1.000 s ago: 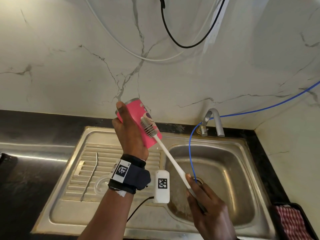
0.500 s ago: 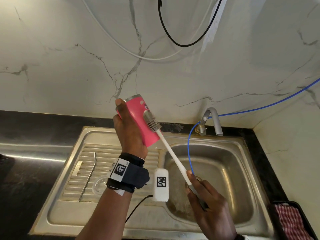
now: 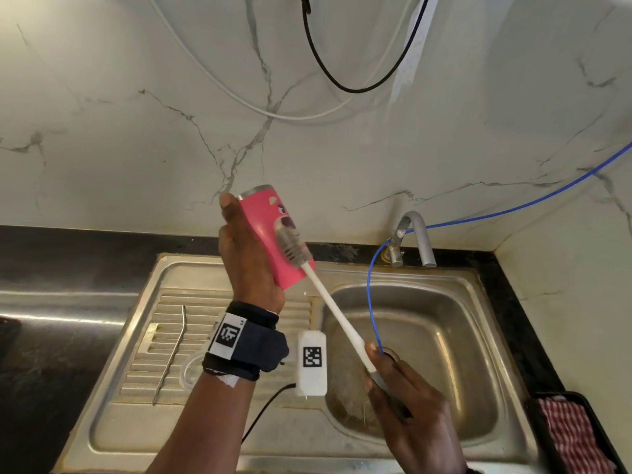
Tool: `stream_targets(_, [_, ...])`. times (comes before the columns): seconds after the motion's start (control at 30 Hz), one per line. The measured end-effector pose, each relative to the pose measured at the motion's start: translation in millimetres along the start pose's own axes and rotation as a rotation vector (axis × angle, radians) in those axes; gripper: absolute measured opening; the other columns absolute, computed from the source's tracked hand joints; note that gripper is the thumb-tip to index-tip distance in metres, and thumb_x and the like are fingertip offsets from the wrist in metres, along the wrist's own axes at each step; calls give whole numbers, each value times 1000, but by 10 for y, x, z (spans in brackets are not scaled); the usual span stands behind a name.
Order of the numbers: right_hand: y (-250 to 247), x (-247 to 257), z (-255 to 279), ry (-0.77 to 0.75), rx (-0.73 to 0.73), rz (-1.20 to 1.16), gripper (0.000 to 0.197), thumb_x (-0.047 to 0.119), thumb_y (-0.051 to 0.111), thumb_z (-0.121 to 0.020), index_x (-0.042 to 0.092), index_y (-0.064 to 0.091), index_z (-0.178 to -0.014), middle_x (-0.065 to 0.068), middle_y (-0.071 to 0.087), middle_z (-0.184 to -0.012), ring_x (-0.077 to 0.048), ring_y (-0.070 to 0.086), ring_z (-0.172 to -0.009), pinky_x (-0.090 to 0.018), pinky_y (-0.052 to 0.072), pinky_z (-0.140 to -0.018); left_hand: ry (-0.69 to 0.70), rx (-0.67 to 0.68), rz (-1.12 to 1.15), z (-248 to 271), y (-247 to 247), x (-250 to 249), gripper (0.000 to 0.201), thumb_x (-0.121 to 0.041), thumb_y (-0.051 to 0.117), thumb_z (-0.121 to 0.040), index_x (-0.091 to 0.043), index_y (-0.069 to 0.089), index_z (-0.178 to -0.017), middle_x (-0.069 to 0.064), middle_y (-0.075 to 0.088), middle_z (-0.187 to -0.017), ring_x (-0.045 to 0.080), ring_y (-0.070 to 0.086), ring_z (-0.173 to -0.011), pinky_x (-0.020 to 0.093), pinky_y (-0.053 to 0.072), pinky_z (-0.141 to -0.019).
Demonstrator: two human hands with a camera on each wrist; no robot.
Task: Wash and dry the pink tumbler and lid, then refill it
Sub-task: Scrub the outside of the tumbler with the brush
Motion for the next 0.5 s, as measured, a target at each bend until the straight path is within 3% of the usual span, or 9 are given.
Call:
stream_targets(0.07, [-34, -30, 136, 16, 28, -4, 69, 9, 78, -81, 38, 63, -141, 21, 63, -97, 6, 57, -66, -4, 45, -69, 45, 0, 17, -70, -67, -84, 55, -68, 34, -108, -24, 65, -118, 3, 80, -85, 19, 78, -73, 41, 68, -74])
stream_targets(0.13, [-33, -33, 155, 29, 38, 14, 70, 10, 78, -80, 39, 63, -141, 25, 61, -97, 9, 55, -65, -4, 44, -69, 40, 5, 27, -60, -92, -85, 54, -66, 35, -108, -22, 64, -121, 0, 79, -81, 17, 78, -70, 38, 67, -68])
stream_targets(0.2, [3, -1, 48, 35, 20, 14, 66, 13, 77, -83, 37, 62, -142, 20, 61, -96, 4, 54, -63, -5, 44, -66, 10, 24, 4, -2, -57, -14, 58, -69, 37, -106, -21, 64, -124, 4, 78, -88, 20, 77, -73, 43, 68, -71])
stream_targets(0.3, [53, 50, -124, 18, 4, 23, 59, 13, 74, -88, 27, 62, -144, 13, 61, -91, 3, 49, -62, -6, 42, -63, -39, 39, -63, 84, 8, 85, 55, -73, 36, -104, -28, 65, -117, 9, 76, -100, 25, 78, -83, 49, 67, -76])
stream_targets(0.37, [39, 65, -103, 1, 2, 17, 58, 12, 75, -88, 27, 63, -143, 11, 64, -94, 3, 54, -65, -7, 45, -66, -35, 38, -60, 60, 3, 61, 58, -75, 36, -103, -28, 67, -117, 12, 78, -103, 28, 79, -87, 50, 67, -79])
stream_targets(0.43, [-18, 44, 17, 0, 10, 11, 63, 13, 76, -85, 34, 62, -143, 12, 66, -98, 2, 59, -67, -7, 47, -68, -17, 31, -39, -17, -42, -13, 59, -73, 33, -105, -27, 70, -112, 6, 80, -89, 22, 79, -75, 44, 66, -74])
stream_targets(0.5, [-68, 40, 118, -10, 32, 30, 68, 13, 77, -83, 40, 60, -143, 18, 62, -95, 4, 53, -64, -8, 45, -66, -2, 29, -43, -87, -103, -60, 58, -70, 31, -107, -27, 70, -107, 0, 79, -77, 17, 77, -67, 40, 66, -73])
Point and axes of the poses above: each hand's wrist, its own z-axis away from the middle knuckle, its own y-axis out of the palm, x = y × z, the point moved 4 cm from there along -z, towards the middle knuckle
